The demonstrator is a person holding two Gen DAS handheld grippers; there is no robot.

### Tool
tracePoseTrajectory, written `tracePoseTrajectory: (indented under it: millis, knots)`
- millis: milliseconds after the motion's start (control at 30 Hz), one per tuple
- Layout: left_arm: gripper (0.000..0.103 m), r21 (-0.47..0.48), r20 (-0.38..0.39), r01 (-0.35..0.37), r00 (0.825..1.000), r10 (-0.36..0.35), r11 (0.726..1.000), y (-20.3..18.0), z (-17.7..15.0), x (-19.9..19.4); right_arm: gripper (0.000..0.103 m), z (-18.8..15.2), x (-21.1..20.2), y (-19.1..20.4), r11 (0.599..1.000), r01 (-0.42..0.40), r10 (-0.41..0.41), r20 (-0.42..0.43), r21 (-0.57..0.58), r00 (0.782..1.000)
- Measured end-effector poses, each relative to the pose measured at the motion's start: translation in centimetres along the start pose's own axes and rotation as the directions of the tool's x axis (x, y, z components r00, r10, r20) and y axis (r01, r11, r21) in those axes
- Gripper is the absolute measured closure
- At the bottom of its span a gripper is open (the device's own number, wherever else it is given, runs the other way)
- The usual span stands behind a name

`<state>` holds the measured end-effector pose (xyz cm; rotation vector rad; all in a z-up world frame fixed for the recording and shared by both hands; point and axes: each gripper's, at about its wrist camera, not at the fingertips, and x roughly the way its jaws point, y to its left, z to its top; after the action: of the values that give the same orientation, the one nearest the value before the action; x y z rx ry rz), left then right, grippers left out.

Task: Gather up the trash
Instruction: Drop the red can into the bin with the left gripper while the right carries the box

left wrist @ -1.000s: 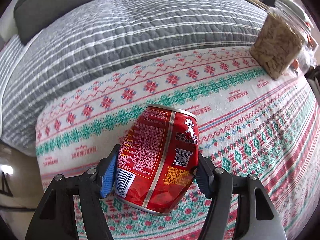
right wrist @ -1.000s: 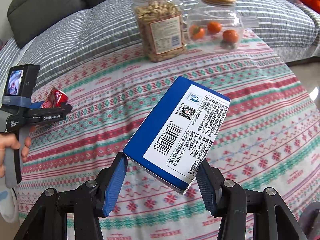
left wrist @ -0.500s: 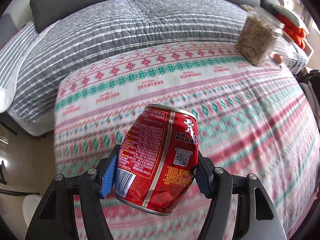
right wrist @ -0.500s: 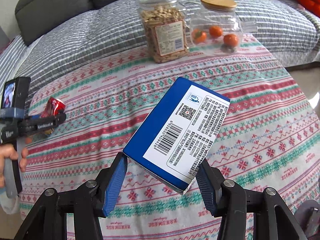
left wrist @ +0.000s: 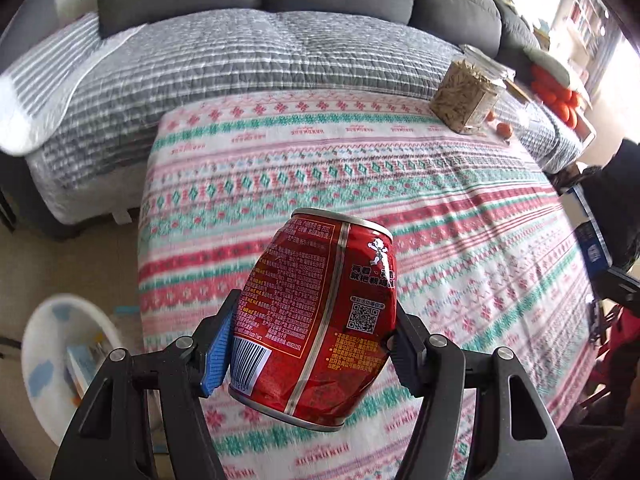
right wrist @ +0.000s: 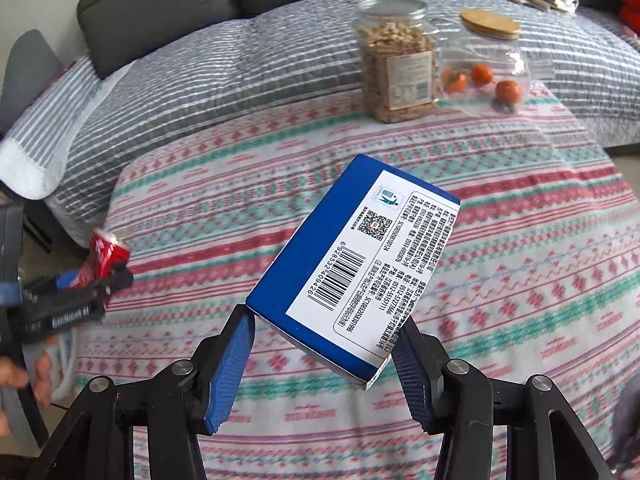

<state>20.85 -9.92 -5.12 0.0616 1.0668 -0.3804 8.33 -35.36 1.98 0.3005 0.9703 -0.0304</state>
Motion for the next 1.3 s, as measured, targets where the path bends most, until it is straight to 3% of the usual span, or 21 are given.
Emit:
tracePoseTrajectory:
  millis: [133,567,933,1300]
  knots:
    - [0.034,-0.022,-0.024,0.043,0.999,-0.044,0.999,0.0,-0.9,-0.3,0.044,-0.8,0.7,0.9,0.999,-0.048,0.048,-0.037,0.011,0.998]
    - [0.034,-0.040,-0.013,0.066,0.998,-0.067,0.997,2.2,-3.0,-2.9,0.044,-2.8,1.6,2.0,1.000,0.019,-0.018,-0.051,0.011,0.999]
    - [0.034,-0.085,0.006,0.025,1.000,-0.025,0.996,6.4,-4.6,-5.3,0.044,-2.5,3.1,4.7,0.999,0.005,-0.007,-0.064,-0.033,0.998]
    - [0.034,-0.193,0.026,-0.041,0.999,0.047,0.980,14.0,-7.5,-8.2,0.044,-2.3,5.2,11.3,0.990,-0.049,0.040,-0.072,-0.132,0.997]
